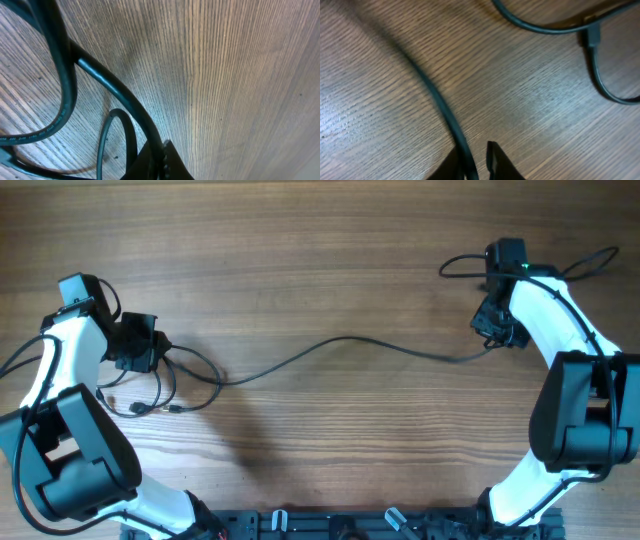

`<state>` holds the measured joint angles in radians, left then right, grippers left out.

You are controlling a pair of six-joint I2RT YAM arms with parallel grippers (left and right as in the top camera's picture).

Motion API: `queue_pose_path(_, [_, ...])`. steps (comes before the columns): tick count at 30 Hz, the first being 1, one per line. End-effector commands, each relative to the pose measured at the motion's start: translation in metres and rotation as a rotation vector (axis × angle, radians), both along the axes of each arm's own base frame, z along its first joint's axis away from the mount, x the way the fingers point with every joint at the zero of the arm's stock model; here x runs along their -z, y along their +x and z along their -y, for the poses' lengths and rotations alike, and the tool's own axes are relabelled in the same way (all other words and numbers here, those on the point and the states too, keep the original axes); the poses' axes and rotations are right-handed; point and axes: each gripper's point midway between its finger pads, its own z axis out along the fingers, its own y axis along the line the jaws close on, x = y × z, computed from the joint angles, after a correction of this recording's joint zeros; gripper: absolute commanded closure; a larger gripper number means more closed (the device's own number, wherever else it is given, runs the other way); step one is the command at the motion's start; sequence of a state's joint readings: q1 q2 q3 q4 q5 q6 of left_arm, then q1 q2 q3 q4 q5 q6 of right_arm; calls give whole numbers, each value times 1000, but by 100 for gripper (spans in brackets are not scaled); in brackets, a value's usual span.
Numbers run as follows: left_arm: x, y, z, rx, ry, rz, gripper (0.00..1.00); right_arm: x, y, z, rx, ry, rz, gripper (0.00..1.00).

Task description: Untangle cables

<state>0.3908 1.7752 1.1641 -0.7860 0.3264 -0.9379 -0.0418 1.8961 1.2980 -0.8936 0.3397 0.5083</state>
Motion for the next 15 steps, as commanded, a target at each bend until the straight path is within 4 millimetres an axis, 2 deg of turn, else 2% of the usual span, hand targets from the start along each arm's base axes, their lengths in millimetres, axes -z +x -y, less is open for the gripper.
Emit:
queue_pose_path(1, [7,-3,1,-7,27,-32,96,5,11,-24,-181,126,1,71])
queue_pose_path(3, [7,-1,3,1,29,-26,96,4,18,-46,-302,238,10,43])
queue_pose_path(4, [7,0,4,5,30,-25,96,2,20,-55,-338,287,19,32])
queue_pose_path(6, [7,1,6,10,31,-22,96,-3,25,-67,-355,351,45,21])
queue_pose_path(10, [7,1,8,15,31,-21,96,-9,38,-92,-318,498,127,9])
queue_pose_path(15, [7,1,8,16,31,-21,96,-38,51,-153,-512,839,263,5])
